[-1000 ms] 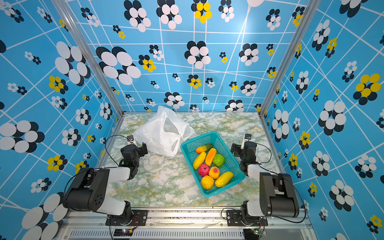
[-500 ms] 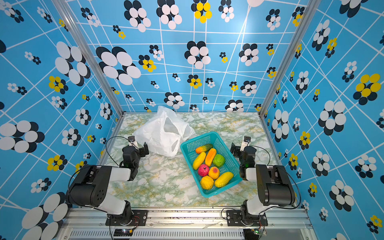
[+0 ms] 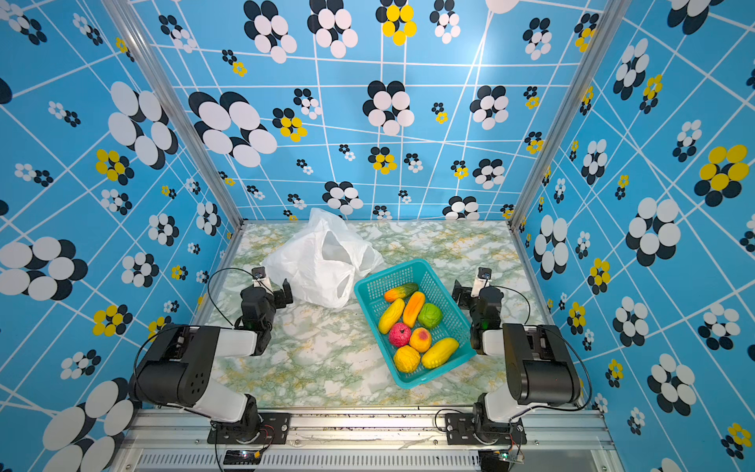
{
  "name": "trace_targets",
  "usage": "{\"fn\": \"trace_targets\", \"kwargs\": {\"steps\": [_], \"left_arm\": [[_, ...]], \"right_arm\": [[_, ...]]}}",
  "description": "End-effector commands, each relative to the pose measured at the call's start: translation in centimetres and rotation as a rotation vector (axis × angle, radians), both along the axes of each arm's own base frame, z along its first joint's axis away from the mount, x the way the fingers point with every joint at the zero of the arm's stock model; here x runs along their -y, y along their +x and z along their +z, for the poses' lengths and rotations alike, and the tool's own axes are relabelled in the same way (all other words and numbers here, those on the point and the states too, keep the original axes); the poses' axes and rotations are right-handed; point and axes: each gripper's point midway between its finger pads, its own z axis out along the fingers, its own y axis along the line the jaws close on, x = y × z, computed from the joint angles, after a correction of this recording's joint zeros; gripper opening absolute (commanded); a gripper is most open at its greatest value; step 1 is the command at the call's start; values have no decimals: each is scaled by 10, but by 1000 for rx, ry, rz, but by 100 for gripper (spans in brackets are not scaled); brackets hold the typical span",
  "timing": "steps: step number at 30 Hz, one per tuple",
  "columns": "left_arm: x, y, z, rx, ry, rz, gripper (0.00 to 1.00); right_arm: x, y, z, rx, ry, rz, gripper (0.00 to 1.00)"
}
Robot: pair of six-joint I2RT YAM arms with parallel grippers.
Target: Untie the knot of the plastic bag and take out the fruit
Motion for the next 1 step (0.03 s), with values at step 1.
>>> {"fn": "trace_targets", "kwargs": {"steps": [1], "left_arm": [[0, -1, -1, 4, 9, -7, 99]], "right_arm": [[-5, 3, 0, -7, -20, 20, 99]]}}
